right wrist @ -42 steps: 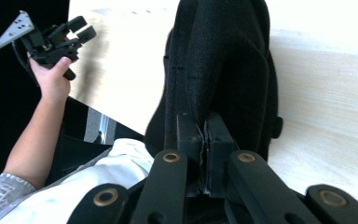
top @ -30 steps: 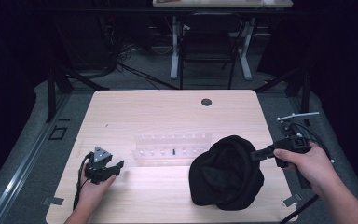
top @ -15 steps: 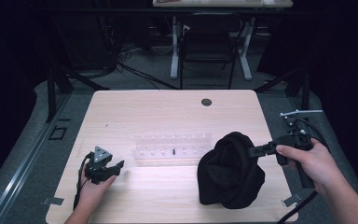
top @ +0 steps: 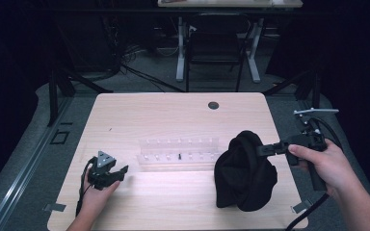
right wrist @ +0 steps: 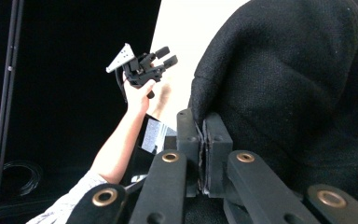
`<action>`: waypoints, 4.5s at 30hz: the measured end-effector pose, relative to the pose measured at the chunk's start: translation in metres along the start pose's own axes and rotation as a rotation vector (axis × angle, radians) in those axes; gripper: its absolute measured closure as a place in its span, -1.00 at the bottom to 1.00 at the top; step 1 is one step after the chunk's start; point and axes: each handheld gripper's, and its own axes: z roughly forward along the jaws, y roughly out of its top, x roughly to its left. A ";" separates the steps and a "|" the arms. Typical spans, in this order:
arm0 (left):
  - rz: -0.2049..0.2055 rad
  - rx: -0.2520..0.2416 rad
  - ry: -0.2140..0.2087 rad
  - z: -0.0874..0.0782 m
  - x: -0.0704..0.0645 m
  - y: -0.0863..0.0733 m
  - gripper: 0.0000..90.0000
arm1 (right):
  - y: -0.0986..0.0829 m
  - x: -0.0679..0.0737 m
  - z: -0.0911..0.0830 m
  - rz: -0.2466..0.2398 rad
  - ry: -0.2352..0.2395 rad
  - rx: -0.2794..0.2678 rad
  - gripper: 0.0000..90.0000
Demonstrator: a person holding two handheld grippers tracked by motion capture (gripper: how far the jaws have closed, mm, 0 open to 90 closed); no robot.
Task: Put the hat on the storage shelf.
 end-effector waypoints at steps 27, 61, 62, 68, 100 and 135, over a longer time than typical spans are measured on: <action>0.004 0.002 -0.004 0.001 0.000 0.000 -0.02 | 0.023 0.029 -0.020 -0.057 0.052 -0.100 0.96; -0.003 -0.002 -0.007 0.001 0.002 0.001 -0.03 | 0.079 0.073 0.010 -0.116 0.056 -0.137 0.96; -0.004 -0.004 -0.008 0.001 0.002 0.001 -0.03 | 0.083 0.075 0.014 -0.118 0.053 -0.136 0.96; -0.010 0.000 -0.012 0.000 0.003 0.001 -0.03 | 0.091 0.081 0.023 -0.126 0.059 -0.143 0.96; -0.017 -0.023 -0.018 -0.002 0.003 0.003 -0.03 | 0.122 0.073 0.083 -0.114 0.074 -0.125 0.96; 0.167 -0.122 -0.219 -0.029 -0.075 0.063 0.21 | 0.123 0.076 0.113 -0.113 0.107 -0.108 0.95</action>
